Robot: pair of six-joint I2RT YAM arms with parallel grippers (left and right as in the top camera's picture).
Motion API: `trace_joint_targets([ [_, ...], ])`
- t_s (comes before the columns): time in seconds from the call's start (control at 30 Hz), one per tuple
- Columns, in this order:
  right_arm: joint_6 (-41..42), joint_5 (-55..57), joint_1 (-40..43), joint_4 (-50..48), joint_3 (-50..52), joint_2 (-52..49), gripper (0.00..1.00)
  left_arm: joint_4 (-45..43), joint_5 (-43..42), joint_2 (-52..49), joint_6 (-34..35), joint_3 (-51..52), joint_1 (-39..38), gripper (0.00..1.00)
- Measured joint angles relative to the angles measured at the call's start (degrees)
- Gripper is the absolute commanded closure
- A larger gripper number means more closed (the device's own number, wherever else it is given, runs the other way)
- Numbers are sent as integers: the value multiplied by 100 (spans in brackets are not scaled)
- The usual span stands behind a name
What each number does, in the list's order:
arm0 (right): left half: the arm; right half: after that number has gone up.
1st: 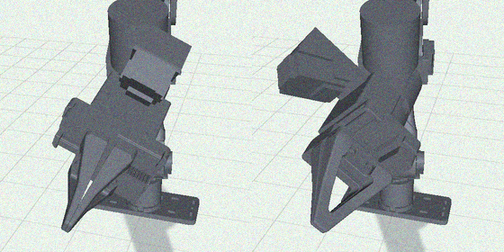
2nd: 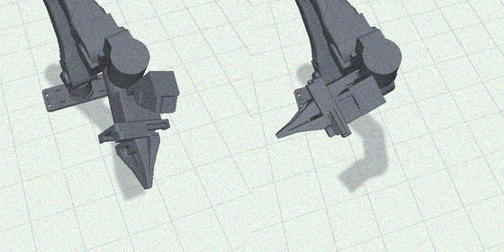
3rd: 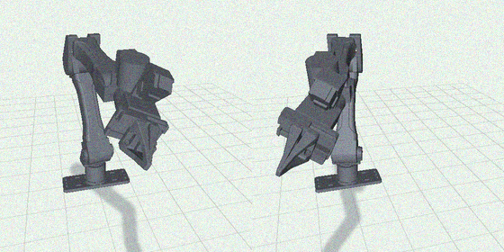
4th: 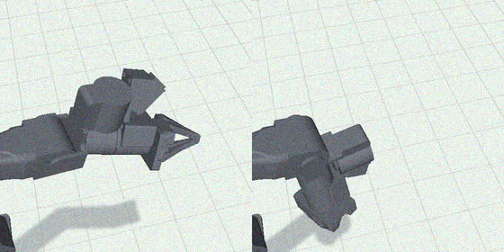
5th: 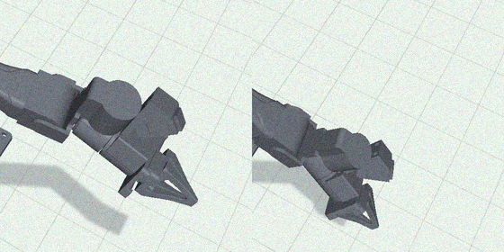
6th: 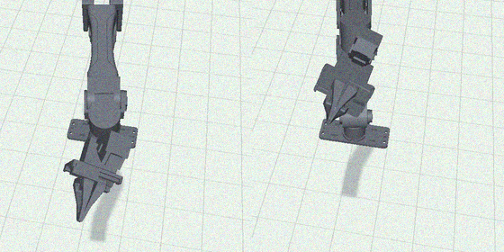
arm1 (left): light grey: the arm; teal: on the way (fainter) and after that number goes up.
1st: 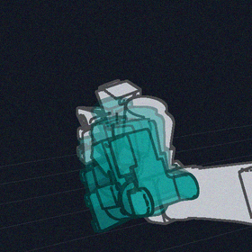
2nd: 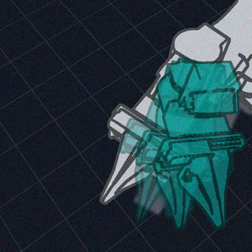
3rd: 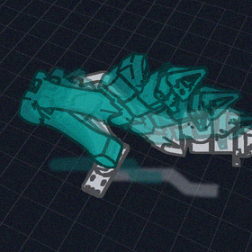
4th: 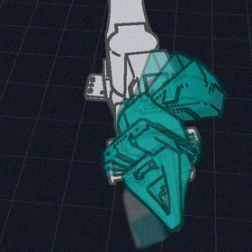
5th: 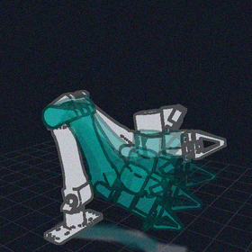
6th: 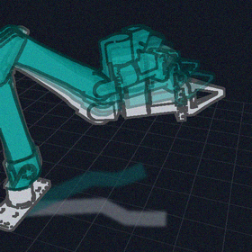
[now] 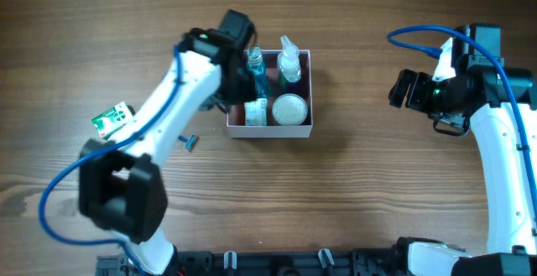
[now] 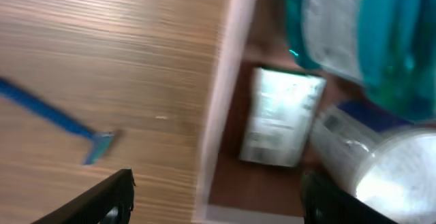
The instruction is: Pack container
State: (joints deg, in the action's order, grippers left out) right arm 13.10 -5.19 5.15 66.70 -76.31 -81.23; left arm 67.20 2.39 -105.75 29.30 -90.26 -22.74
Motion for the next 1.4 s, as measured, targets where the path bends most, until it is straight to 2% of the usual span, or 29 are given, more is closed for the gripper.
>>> trace_joint_targets([
  [0.1, -2, 0, 0, 0, 0, 0, 0, 151, 74, 398, 87, 4, 603, 15],
  [0.23, -2, 0, 0, -2, 0, 0, 0, 317, 120, 962, 485, 2, 1978, 11],
  [0.27, -2, 2, 0, 0, 0, 0, 0, 350, 118, 1019, 605, 2, 2258, 7],
  [0.3, -2, 2, 0, -2, 0, 0, 0, 385, 76, 1054, 817, 2, 2601, 0],
  [0.37, -2, 2, 0, -4, 0, 0, 0, 389, -74, 1049, 1329, 15, 3191, 0],
  [0.4, -2, 2, 0, -2, 0, 0, 0, 315, -205, 1040, 1840, 103, 3571, 0],
  [0.47, -2, 2, 0, 0, 0, 0, 0, 94, -334, 1029, 2455, 291, 3856, 0],
  [0.63, -2, 0, 0, 2, 0, 0, 0, -693, -446, 892, 3558, 1027, 4194, 0],
  [0.83, -2, -13, 0, 4, 0, 0, 0, -1043, -487, 516, 4483, 1620, 4205, 0],
  [1.07, -2, -22, 0, 17, 0, 0, 0, -1091, -424, 37, 5213, 1731, 4205, 4],
  [1.23, -2, -28, 0, 17, 0, 0, 0, -1091, -229, -37, 5484, 1731, 4210, 5],
  [1.4, -2, -37, 0, 20, 0, 0, 0, -1141, -155, -98, 5657, 1731, 4282, 1],
])
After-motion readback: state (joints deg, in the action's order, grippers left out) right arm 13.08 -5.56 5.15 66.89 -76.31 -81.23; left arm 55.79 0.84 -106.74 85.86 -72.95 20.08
